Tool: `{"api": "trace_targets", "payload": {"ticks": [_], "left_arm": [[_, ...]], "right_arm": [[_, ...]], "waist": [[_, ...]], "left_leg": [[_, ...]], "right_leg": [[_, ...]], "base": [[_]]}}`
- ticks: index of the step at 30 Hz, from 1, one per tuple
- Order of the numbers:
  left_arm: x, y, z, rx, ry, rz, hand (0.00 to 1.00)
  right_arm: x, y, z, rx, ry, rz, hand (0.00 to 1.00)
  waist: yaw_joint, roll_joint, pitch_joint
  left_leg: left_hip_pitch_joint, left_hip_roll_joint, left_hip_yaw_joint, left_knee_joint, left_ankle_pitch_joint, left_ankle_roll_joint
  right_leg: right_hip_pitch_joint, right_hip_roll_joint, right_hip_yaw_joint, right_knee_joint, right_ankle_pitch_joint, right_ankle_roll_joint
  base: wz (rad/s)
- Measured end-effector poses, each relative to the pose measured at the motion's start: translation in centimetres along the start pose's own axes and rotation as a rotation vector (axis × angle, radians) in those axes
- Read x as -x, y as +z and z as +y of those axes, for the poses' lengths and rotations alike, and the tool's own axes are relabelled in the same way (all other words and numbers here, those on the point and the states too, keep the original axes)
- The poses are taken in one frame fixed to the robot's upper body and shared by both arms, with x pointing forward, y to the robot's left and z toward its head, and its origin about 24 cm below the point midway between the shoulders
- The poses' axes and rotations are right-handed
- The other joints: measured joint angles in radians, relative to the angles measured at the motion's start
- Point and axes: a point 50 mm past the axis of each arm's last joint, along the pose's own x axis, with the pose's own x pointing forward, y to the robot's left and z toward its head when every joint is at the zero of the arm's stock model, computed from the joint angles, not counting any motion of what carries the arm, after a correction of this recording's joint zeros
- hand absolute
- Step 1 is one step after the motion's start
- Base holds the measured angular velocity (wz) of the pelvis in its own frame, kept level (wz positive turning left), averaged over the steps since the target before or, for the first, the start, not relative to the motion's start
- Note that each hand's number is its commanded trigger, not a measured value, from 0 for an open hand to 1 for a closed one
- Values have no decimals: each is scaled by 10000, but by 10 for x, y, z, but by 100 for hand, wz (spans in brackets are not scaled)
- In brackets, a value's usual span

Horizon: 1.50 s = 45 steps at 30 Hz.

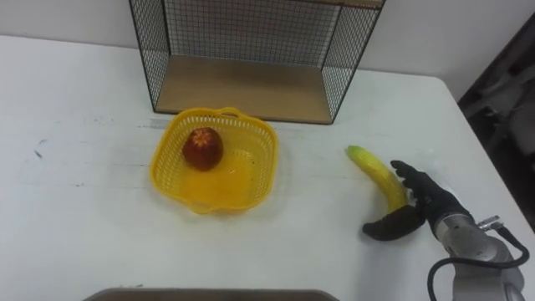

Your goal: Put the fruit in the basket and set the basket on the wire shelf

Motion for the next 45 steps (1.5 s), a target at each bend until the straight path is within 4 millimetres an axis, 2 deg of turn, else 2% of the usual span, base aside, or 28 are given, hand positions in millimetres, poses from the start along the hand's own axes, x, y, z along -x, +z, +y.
{"api": "trace_targets", "payload": {"ticks": [12,14,16,17,19,20,21,25,32,37,45], "left_arm": [[0,-3,-1,41,-57,198,0],[-1,-2,-2,37,-59,169,0],[-1,-1,-1,32,-60,168,0],[-1,-2,-2,31,-66,187,0],[-1,-5,-2,-12,-83,285,0],[-1,-5,-2,-12,-91,288,0],[-1,-6,-2,-22,-107,337,0],[0,-14,-3,-25,-168,756,0],[0,-15,-3,-16,-167,832,0],[0,-14,-1,-40,-130,793,0],[-1,-12,1,-64,-81,743,0]], "right_arm": [[-2,-2,1,-44,201,113,1],[-4,-2,0,-37,254,119,13],[-6,-4,-2,25,245,194,20],[-6,-5,-2,48,211,226,42],[-9,-6,-10,-46,-74,374,69],[-9,-6,-12,-78,-155,417,93],[-9,-9,-17,-193,-282,532,100],[-13,-11,-23,-587,-452,844,100],[-16,-14,-22,-794,-137,991,100],[-16,-14,-21,-892,20,1110,100],[-17,-11,-22,-893,236,997,100]], "waist": [[78,4,-26],[85,-6,-32],[96,-41,-55],[98,-52,-61],[112,-83,-82],[121,-88,-84],[179,-100,-90],[223,-115,-86],[265,-149,-51],[300,-207,10],[275,-212,5]], "left_leg": [[-46,1,-19,63,0,0],[-49,1,-33,67,0,0],[-71,4,-53,59,-1,0],[-72,4,-60,55,-1,0],[-70,3,-65,54,-1,0],[-70,2,-67,51,-1,0],[-73,-5,-108,48,-1,0],[-101,-8,-199,116,1,-2],[-157,-9,-320,189,2,-4],[-197,-13,-323,148,-5,-4],[-222,-8,-321,217,-1,-6]], "right_leg": [[-13,-4,-18,13,0,0],[-15,-7,-32,29,1,-1],[-8,-7,-55,36,0,-2],[-2,-7,-61,32,0,-2],[5,-6,-64,24,0,-3],[4,-6,-64,24,0,-3],[8,-8,-86,12,-1,-3],[32,-16,-193,-7,-2,-4],[28,-25,-303,11,-2,-5],[60,-35,-318,0,-29,-24],[2,-18,-294,8,-25,-29]], "base": [[0],[0],[2],[0],[0],[0],[4],[6],[5],[0],[0]]}}
